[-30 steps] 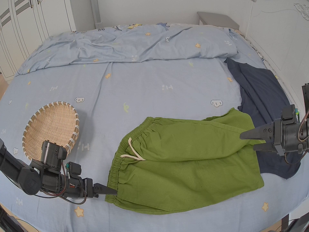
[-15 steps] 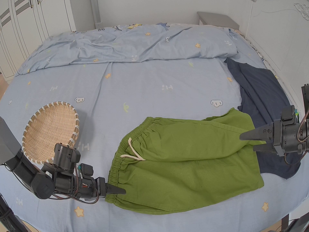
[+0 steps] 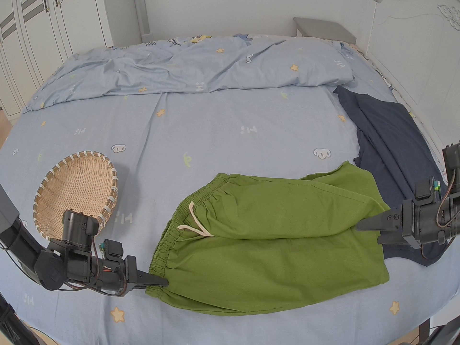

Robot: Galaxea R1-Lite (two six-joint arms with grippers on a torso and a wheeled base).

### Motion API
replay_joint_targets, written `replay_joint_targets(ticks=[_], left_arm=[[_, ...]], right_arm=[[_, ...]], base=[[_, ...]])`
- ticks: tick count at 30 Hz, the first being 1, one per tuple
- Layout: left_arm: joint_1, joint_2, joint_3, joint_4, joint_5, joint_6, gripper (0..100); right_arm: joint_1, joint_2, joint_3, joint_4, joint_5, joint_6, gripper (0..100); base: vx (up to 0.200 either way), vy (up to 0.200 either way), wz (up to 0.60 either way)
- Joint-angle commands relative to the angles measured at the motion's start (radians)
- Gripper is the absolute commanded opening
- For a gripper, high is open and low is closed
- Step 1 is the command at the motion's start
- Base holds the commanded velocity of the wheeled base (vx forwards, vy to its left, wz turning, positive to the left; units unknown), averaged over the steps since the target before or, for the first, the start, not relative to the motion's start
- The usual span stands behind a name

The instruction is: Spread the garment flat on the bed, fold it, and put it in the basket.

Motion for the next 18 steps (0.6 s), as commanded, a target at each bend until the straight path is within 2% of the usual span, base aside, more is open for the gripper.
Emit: replay_joint_targets(ticks=[1,2,3,4,8,9,10,12,14,16,18], left_arm=[[0.131,-0.080,0.060,-0.006,-0.094,0.036,0],[0.167,-0.085,0.081,-0.006,-0.136,0.076,0],[0.170,-0.085,0.084,-0.007,-0.143,0.084,0],[0.188,-0.082,0.098,-0.006,-0.167,0.127,0],[0.220,-0.068,0.118,-0.004,-0.183,0.203,0],[0.230,-0.065,0.118,-0.003,-0.183,0.210,0],[0.230,-0.065,0.118,-0.003,-0.183,0.210,0],[0.259,-0.066,0.116,-0.006,-0.187,0.211,0],[0.276,-0.065,0.118,-0.004,-0.198,0.216,0],[0.288,-0.063,0.121,-0.004,-0.216,0.220,0],[0.294,-0.063,0.120,-0.006,-0.229,0.220,0]], right_arm=[[-0.059,0.008,0.088,-0.007,0.008,-0.043,100],[-0.090,0.006,0.117,-0.005,0.037,-0.069,100],[-0.096,0.006,0.123,-0.004,0.046,-0.074,100],[-0.130,0.003,0.149,-0.001,0.092,-0.095,100],[-0.243,0.012,0.214,-0.002,0.167,-0.181,100],[-0.271,0.029,0.232,-0.007,0.177,-0.218,100],[-0.271,0.029,0.232,-0.007,0.177,-0.218,100],[-0.326,0.098,0.260,-0.008,0.196,-0.313,100],[-0.378,0.154,0.274,-0.008,0.244,-0.391,100],[-0.415,0.193,0.277,-0.008,0.298,-0.437,100],[-0.427,0.230,0.277,-0.008,0.321,-0.445,100]], base=[[0.000,0.000,0.00],[0.000,0.000,0.00],[0.000,0.000,0.00],[0.000,0.000,0.00],[0.000,0.000,0.00],[0.000,0.000,0.00],[0.000,0.000,0.00],[0.000,0.000,0.00],[0.000,0.000,0.00],[0.000,0.000,0.00],[0.000,0.000,0.00]])
